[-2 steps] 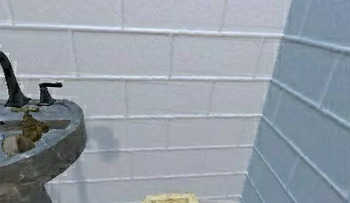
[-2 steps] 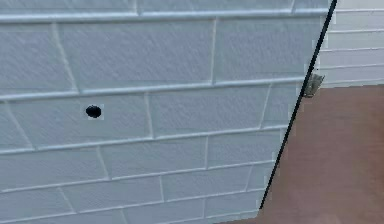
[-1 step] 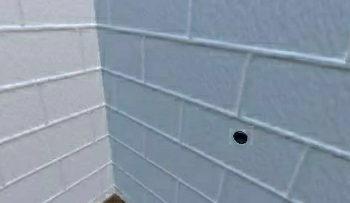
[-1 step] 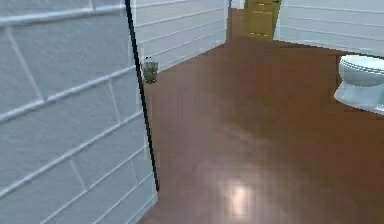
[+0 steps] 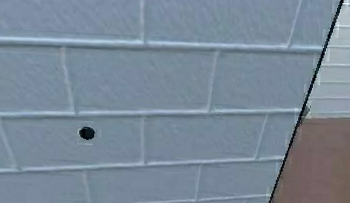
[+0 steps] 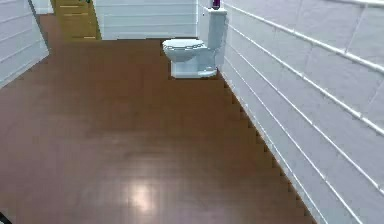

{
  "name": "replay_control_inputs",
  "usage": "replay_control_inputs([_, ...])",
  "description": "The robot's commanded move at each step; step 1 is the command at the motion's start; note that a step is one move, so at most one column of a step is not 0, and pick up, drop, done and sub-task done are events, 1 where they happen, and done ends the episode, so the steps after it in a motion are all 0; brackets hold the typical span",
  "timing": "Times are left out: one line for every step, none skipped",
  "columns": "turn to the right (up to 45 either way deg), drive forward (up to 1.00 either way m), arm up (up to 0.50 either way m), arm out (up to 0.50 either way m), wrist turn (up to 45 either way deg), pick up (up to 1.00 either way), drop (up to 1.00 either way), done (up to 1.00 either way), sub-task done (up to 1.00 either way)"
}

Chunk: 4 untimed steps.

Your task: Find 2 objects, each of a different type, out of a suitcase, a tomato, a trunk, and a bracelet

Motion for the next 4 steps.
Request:
replay_control_inputs([45.0, 0.00, 0.00, 0.00, 0.0, 0.00, 0.00, 0.00, 0.00])
replay_control_inputs([12.0, 0.00, 0.00, 0.00, 0.0, 0.00, 0.00, 0.00, 0.00])
replay_control_inputs([0.0, 1.00, 0.00, 0.00, 0.0, 0.00, 0.00, 0.00, 0.00])
replay_control_inputs([3.0, 0.00, 0.00, 0.00, 0.0, 0.00, 0.00, 0.00, 0.00])
